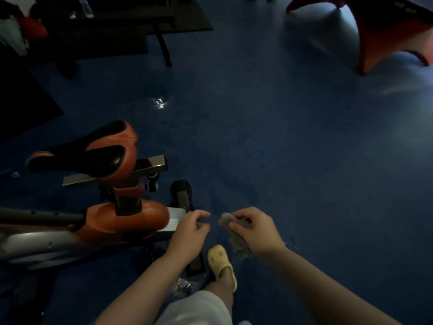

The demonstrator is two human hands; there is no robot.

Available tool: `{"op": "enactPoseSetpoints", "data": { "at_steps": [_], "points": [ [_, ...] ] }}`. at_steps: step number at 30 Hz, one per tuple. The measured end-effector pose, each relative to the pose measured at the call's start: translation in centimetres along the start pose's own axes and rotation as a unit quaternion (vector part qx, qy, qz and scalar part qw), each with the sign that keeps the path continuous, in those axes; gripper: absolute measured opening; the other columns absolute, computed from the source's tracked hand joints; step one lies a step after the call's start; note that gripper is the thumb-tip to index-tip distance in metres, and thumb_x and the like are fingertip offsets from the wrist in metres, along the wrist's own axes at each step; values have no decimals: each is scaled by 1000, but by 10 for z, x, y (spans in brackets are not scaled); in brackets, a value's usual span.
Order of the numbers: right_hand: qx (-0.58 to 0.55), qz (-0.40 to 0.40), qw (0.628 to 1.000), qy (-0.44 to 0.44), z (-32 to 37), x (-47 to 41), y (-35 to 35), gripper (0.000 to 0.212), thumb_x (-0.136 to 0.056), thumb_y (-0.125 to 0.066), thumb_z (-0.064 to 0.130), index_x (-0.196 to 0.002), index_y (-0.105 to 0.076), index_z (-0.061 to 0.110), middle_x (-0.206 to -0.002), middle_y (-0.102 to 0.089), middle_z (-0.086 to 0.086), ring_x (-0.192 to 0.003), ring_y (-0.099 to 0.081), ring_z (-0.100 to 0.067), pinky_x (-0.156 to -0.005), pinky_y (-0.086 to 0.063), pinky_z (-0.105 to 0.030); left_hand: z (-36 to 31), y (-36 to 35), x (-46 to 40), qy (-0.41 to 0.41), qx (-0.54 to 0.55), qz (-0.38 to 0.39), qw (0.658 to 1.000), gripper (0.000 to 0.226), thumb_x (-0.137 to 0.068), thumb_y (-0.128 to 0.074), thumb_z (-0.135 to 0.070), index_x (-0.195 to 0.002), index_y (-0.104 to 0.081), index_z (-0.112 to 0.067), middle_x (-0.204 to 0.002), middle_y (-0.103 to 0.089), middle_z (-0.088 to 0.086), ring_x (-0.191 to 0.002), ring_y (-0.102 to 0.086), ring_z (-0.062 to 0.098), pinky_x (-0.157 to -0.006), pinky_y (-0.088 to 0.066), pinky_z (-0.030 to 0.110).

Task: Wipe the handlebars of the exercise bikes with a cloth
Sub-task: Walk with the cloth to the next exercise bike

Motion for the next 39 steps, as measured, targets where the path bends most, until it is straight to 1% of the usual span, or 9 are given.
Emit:
{"op": "enactPoseSetpoints", "data": {
  "at_steps": [4, 9, 16, 21, 24, 28, 31, 36, 39],
  "points": [
    [47, 21, 998, 38, 6, -63, 28, 18, -83, -68, 35, -99, -67, 27, -99, -61, 10, -94, -58, -7, -84, -51, -30, -15, -18, -55, 14, 24, -7, 1000, 23, -91, -55, -16, -108, -57, -30, -117, -58, -4, -103, -56, 9, -94, -47, 31],
    [97, 60, 992, 55, 21, -141, 59, 16, -84, -67, 34, -99, -66, 28, -98, -57, 13, -89, -54, -4, -75, -42, -18, -44, -10, -125, 24, 44, -38, 998, 25, -91, -55, -17, -114, -58, -26, -117, -56, -7, -105, -57, 8, -94, -48, 30],
    [91, 99, 987, 82, 31, -219, 76, 16, -83, -70, 26, -99, -68, 23, -98, -61, 8, -92, -56, -7, -80, -43, -18, -69, -5, -184, 57, 61, -66, 994, 24, -90, -57, -15, -110, -60, -26, -114, -58, -6, -102, -58, 8, -90, -46, 25],
    [77, 126, 984, 99, 53, -308, 88, 12, -84, -69, 26, -95, -67, 29, -97, -59, 12, -92, -56, -5, -79, -43, -18, -77, 11, -238, 94, 91, -122, 984, 24, -88, -58, -13, -107, -62, -25, -111, -62, -9, -103, -59, 6, -92, -45, 23],
    [94, 164, 973, 129, 64, -364, 97, 12, -83, -69, 29, -92, -64, 34, -97, -60, 13, -90, -55, -3, -73, -40, -14, -81, 18, -272, 119, 126, -183, 968, 21, -89, -58, -14, -103, -62, -28, -108, -64, -9, -104, -60, 7, -91, -46, 22],
    [143, 207, 952, 173, 99, -451, 116, 13, -85, -68, 31, -98, -66, 29, -98, -57, 14, -91, -55, -4, -76, -41, -16, -116, 29, -328, 130, 187, -244, 943, 21, -89, -58, -12, -100, -62, -29, -107, -64, -9, -102, -59, 4, -91, -45, 19],
    [160, 236, 933, 220, 131, -501, 113, 15, -86, -67, 28, -101, -67, 26, -101, -58, 12, -93, -56, -5, -78, -42, -18, -139, 42, -358, 122, 223, -304, 918, 22, -89, -59, -9, -98, -62, -29, -106, -63, -9, -99, -59, 3, -84, -42, 12],
    [182, 315, 889, 278, 168, -539, 74, 15, -86, -66, 27, -101, -68, 26, -104, -61, 11, -95, -58, -5, -82, -47, -23, -125, 59, -356, 196, 277, -379, 861, 22, -90, -57, -8, -96, -62, -29, -108, -65, 0, -103, -61, 14, -94, -48, 29],
    [190, 361, 857, 315, 195, -553, 38, 17, -86, -65, 29, -103, -67, 27, -104, -60, 11, -94, -57, -3, -80, -45, -19, -105, 81, -352, 237, 274, -441, 821, 19, -93, -53, -9, -106, -63, -19, -107, -63, -4, -100, -58, 9, -91, -47, 25]
  ]
}}
Point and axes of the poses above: each hand's wrist, its own x-axis away from the middle knuckle, its own y-axis out of the back of the hand, z = x × y, the point moved 1 cm from there along -x, towards the middle knuckle
